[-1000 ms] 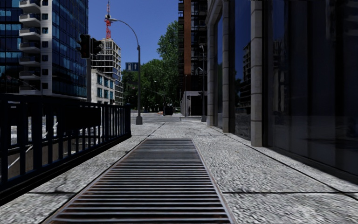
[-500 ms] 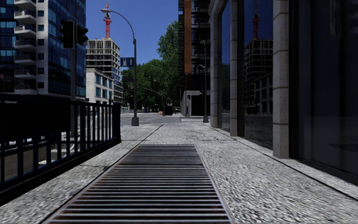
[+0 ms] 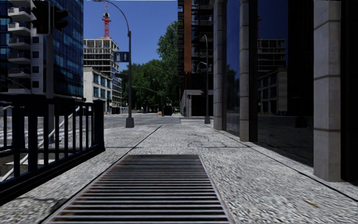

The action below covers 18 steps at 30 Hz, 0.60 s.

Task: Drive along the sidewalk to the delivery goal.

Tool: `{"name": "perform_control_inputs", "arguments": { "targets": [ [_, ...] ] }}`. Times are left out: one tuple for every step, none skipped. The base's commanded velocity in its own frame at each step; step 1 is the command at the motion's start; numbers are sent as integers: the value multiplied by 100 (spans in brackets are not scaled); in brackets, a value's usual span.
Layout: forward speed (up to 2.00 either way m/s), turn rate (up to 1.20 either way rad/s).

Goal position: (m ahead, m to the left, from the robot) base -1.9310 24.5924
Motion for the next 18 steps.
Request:
{"name": "perform_control_inputs", "arguments": {
  "targets": [
    [200, 0],
    [200, 0],
    [200, 0],
    [200, 0],
    [200, 0],
    [200, 0],
    [200, 0],
    [200, 0],
    [200, 0],
    [200, 0],
    [200, 0],
    [200, 0],
    [200, 0],
    [200, 0],
    [200, 0],
    [200, 0],
    [200, 0],
    [200, 0]
  ]
}}
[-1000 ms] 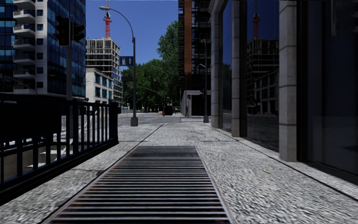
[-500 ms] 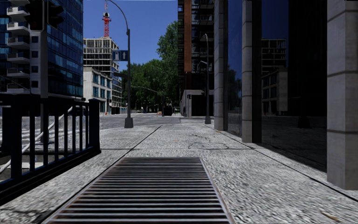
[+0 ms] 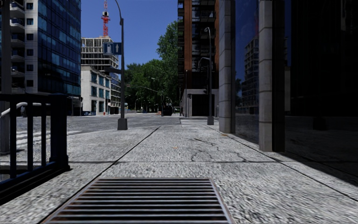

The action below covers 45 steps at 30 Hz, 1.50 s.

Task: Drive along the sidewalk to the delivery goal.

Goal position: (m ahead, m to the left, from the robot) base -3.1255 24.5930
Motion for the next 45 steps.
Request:
{"name": "perform_control_inputs", "arguments": {
  "targets": [
    [200, 0],
    [200, 0],
    [200, 0],
    [200, 0],
    [200, 0],
    [200, 0],
    [200, 0],
    [200, 0],
    [200, 0],
    [200, 0],
    [200, 0],
    [200, 0],
    [200, 0],
    [200, 0],
    [200, 0],
    [200, 0],
    [200, 0],
    [200, 0],
    [200, 0],
    [200, 0],
    [200, 0],
    [200, 0],
    [200, 0],
    [200, 0],
    [200, 0],
    [200, 0],
    [200, 0],
    [200, 0],
    [200, 0],
    [200, 0],
    [200, 0],
    [200, 0],
    [200, 0],
    [200, 0],
    [200, 0],
    [200, 0],
    [200, 0],
    [200, 0],
    [200, 0],
    [200, 0],
    [200, 0],
    [200, 0],
    [200, 0],
    [200, 0],
    [200, 0]
  ]
}}
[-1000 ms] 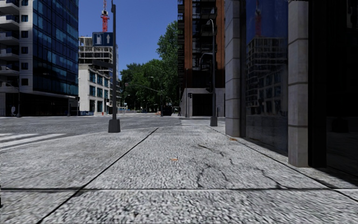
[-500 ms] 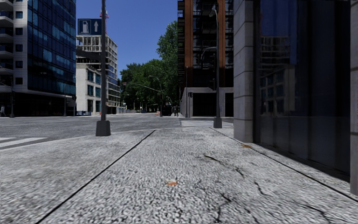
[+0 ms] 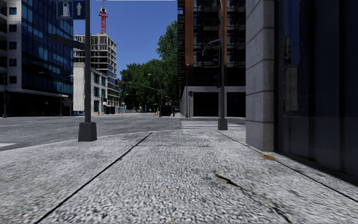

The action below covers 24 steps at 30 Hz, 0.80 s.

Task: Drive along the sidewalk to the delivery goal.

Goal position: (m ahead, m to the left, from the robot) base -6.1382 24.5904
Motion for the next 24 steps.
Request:
{"name": "perform_control_inputs", "arguments": {
  "targets": [
    [200, 0],
    [200, 0],
    [200, 0],
    [200, 0],
    [200, 0],
    [200, 0],
    [200, 0],
    [200, 3],
    [200, 9],
    [200, 20],
    [200, 33],
    [200, 33],
    [200, 46],
    [200, 61],
    [200, 72],
    [200, 87],
    [200, 99],
    [200, 111],
    [200, 120],
    [200, 120],
    [200, 120],
    [200, 120],
    [200, 120],
    [200, 120]
  ]
}}
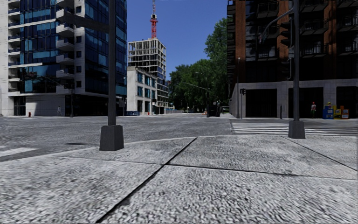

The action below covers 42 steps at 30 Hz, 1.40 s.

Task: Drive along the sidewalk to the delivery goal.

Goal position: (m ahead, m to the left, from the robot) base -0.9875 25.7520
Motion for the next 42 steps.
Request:
{"name": "perform_control_inputs", "arguments": {
  "targets": [
    [200, 120],
    [200, 120],
    [200, 120],
    [200, 120],
    [200, 120],
    [200, 120],
    [200, 120],
    [200, 120],
    [200, 120],
    [200, 120],
    [200, 120],
    [200, 120],
    [200, 120],
    [200, 120],
    [200, 120],
    [200, 120],
    [200, 120],
    [200, 120],
    [200, 120],
    [200, 120],
    [200, 120],
    [200, 120],
    [200, 120],
    [200, 120],
    [200, 82],
    [200, 76],
    [200, 71],
    [200, 2],
    [200, 0],
    [200, 0],
    [200, 0],
    [200, 0],
    [200, 0],
    [200, 0],
    [200, 0],
    [200, 0],
    [200, 0],
    [200, 0],
    [200, 0],
    [200, 0],
    [200, 12],
    [200, 62]
  ]
}}
